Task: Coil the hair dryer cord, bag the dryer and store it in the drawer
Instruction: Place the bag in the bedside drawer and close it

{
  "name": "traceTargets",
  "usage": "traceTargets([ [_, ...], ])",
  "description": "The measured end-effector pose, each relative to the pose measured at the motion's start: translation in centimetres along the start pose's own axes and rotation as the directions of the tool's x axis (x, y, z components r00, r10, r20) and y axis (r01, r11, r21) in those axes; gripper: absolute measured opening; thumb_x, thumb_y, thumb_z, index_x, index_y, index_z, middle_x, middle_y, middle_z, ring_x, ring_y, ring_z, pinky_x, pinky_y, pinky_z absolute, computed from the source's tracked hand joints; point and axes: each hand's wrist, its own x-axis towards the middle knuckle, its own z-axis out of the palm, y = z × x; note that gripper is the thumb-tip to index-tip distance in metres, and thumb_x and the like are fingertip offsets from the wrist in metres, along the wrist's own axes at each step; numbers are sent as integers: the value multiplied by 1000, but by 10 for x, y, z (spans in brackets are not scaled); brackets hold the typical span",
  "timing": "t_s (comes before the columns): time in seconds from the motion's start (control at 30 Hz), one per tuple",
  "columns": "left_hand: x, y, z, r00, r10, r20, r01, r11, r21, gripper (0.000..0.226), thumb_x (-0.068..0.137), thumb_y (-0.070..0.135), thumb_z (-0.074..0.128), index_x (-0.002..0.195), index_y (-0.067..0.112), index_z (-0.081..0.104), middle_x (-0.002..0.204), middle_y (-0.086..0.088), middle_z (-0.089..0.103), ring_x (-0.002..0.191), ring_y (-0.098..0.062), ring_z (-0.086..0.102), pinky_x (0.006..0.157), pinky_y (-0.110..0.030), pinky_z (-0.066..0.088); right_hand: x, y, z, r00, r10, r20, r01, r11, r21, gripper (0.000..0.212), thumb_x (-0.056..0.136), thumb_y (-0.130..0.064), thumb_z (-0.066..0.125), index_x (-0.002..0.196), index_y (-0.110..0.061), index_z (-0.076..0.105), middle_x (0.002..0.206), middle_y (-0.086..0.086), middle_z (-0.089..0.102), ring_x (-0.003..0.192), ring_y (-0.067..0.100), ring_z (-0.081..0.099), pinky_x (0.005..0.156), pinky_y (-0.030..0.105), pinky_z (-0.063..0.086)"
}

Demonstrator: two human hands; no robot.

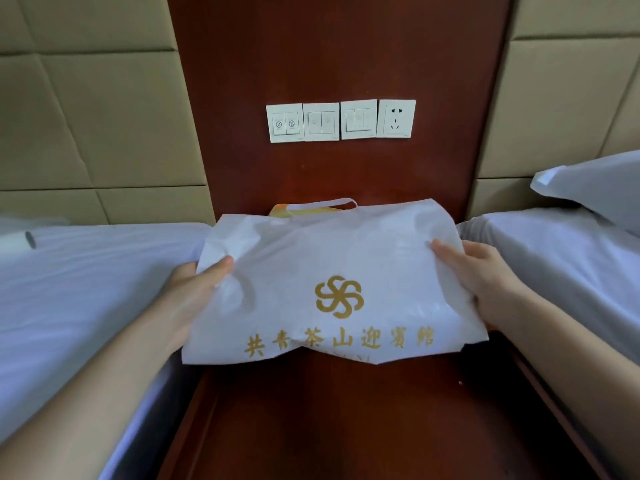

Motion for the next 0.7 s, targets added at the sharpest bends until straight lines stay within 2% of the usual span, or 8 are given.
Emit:
traceTargets([
  [0.1,-37,7,-12,999,50,12,-50,998,-41,19,91,23,57,80,10,63,49,6,66,41,-8,62,42,-19,48,-40,-14,-15,999,-34,32,33,999,23,22,87,-25,63,75,-7,69,62,3,71,51,14,66,53,26,54],
  [0.2,-70,8,-18,998,52,23,-50,997,-59,19,92,21,56,79,10,63,49,6,66,41,-8,62,38,-15,46,-73,-22,-29,997,-44,63,42,998,36,21,88,-24,61,77,-8,69,61,1,72,51,13,67,49,24,54],
  [0.3,-97,6,-21,998,18,54,-16,999,-38,18,91,21,57,81,7,64,51,3,68,43,-10,63,38,-16,47,-101,-22,-43,997,-26,79,24,1000,20,22,88,-24,61,79,-7,70,67,4,74,56,16,69,53,26,56],
  [0.37,-110,0,-23,995,-24,93,25,1000,0,21,91,23,58,89,3,66,65,-6,72,56,-18,68,47,-20,51,-116,-15,-54,998,-1,66,1,1000,-10,23,88,-24,60,81,-5,70,71,8,74,58,19,68,54,28,56],
  [0.43,-121,-10,-23,989,-71,127,67,997,42,29,88,27,61,99,1,66,86,-16,72,76,-30,68,65,-31,52,-128,-4,-63,998,35,54,-32,998,-50,25,89,-23,58,82,-2,69,74,11,72,58,21,66,55,28,55],
  [0.47,-126,-15,-22,987,-92,129,83,994,70,30,87,29,63,99,2,67,85,-15,73,77,-30,67,65,-32,52,-133,2,-68,997,55,49,-51,997,-63,25,90,-23,58,83,-1,69,75,11,72,58,21,66,55,29,54],
  [0.57,-137,-29,-15,981,-140,131,125,985,116,20,86,24,64,84,5,67,52,0,68,50,-14,64,45,-19,47,-141,21,-80,992,122,36,-118,989,-87,27,90,-21,58,85,4,67,77,16,70,60,25,64,59,31,51],
  [0.7,-135,-45,-4,948,-256,191,228,961,153,23,86,20,65,88,-2,70,63,-11,71,54,-23,67,55,-26,50,-138,43,-91,966,255,37,-250,962,-107,25,91,-19,57,83,3,67,73,16,70,53,23,64,56,29,50],
])
